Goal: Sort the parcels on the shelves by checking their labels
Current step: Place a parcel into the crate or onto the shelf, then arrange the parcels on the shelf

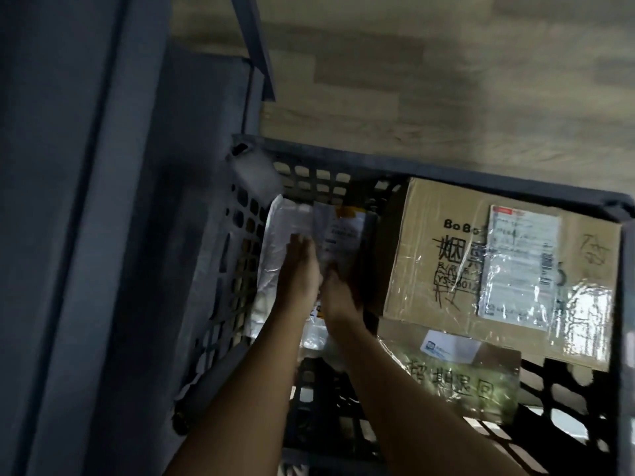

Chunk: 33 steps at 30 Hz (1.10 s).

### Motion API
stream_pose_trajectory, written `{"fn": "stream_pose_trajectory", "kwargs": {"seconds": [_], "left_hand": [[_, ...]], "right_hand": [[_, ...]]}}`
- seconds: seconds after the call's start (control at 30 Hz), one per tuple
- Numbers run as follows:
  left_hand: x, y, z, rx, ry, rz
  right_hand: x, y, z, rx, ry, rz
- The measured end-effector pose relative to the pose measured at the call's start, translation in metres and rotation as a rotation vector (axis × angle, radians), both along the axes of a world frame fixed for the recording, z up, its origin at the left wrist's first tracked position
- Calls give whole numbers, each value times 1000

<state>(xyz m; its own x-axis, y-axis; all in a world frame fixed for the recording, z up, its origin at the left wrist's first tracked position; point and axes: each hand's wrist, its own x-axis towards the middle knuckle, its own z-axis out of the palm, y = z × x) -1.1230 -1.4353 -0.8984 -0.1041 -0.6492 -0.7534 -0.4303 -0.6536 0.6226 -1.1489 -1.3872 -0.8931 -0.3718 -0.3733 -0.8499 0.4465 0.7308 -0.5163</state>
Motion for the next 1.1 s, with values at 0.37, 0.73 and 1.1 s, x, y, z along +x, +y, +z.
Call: {"fn": "stream_pose_trajectory", "kwargs": {"seconds": [0.37,0.73,1.1], "left_hand": [[18,-6,252,-208,31,28],[51,-20,614,-333,221,137],[168,33,766,-635,-16,268]], "right_hand": [[-22,-3,229,-262,281,136],[-25,-59,582,-547,337,370],[65,-37,730,-709,446,808]]}}
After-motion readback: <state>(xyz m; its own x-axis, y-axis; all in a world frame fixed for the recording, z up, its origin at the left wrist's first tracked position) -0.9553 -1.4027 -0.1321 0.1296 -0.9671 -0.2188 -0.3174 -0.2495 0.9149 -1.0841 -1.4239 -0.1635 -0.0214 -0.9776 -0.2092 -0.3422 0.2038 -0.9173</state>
